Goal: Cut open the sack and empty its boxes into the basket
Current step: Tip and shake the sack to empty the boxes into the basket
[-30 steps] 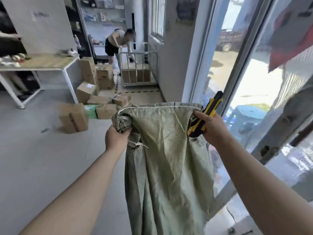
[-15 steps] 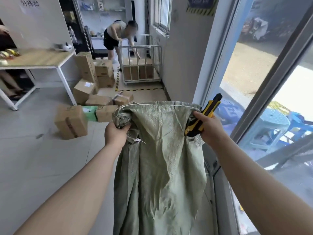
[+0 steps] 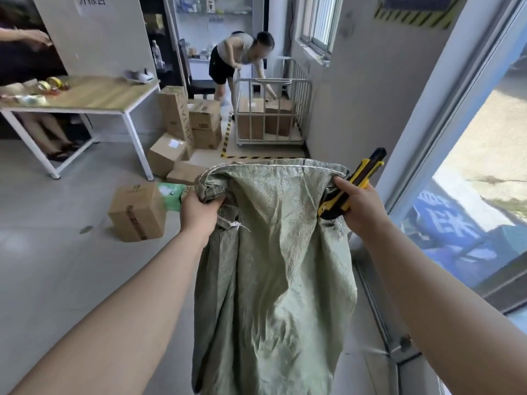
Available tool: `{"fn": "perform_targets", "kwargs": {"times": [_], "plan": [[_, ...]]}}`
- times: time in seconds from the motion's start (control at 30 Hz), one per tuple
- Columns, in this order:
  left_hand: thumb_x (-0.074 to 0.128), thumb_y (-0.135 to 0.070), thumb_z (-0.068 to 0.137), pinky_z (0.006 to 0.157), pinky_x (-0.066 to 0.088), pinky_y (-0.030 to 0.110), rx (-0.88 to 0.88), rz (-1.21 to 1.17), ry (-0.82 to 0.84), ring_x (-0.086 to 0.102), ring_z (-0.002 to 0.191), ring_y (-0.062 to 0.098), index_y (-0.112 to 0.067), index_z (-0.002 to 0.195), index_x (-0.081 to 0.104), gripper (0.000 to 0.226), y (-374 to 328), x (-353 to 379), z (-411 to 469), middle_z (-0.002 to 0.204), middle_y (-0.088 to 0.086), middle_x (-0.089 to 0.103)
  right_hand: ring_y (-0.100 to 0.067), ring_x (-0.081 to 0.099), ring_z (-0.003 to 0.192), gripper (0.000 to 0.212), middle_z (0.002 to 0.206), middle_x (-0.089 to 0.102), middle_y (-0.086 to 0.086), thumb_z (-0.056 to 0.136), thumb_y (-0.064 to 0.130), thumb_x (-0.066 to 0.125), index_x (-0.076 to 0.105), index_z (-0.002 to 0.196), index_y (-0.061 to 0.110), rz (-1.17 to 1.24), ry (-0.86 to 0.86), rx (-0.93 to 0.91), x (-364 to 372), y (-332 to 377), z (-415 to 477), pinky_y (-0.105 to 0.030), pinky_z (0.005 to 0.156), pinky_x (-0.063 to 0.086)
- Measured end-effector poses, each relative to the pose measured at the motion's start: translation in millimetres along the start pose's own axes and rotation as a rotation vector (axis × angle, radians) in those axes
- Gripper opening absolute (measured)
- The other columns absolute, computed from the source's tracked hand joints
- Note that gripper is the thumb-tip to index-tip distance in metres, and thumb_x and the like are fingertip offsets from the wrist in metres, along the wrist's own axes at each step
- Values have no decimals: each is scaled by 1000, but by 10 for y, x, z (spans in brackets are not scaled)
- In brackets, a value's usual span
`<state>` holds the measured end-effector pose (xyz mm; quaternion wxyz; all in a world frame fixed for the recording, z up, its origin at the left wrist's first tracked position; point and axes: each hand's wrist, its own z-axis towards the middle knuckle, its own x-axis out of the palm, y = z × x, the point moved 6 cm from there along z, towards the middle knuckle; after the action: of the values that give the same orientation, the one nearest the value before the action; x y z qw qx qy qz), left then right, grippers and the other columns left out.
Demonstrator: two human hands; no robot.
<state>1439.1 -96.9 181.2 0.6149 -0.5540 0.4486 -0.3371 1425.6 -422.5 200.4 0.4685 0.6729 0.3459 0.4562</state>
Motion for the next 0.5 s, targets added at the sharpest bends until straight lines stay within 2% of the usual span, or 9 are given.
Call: {"fn": "perform_targets", "kwargs": {"times": [0.13,0.27,0.5], "plan": [[74,-19,82,84,49,33,10,7,-9,62,93,22,-19,103,63,24,-60,83,598,103,2,68,-23,68,76,11,81,64,-8,87,7,66,55,91,8,8,-15,-28,330,54,486,-39,78,57],[76,-27,78,91,53,42,46,17,9,65,96,25,-20,103,65,28,-127,156,1223,103,2,71,-20,67,71,10,79,63,-6,88,7,65,55,90,8,9,-48,-72,645,121,870,-35,71,56],[75,-20,82,90,51,35,112,-83,153,64,97,21,-25,100,60,23,-463,397,2132,102,-2,67,-19,67,71,12,77,62,-5,88,8,66,54,87,9,22,-152,-150,1038,270,1342,-36,72,57]]}}
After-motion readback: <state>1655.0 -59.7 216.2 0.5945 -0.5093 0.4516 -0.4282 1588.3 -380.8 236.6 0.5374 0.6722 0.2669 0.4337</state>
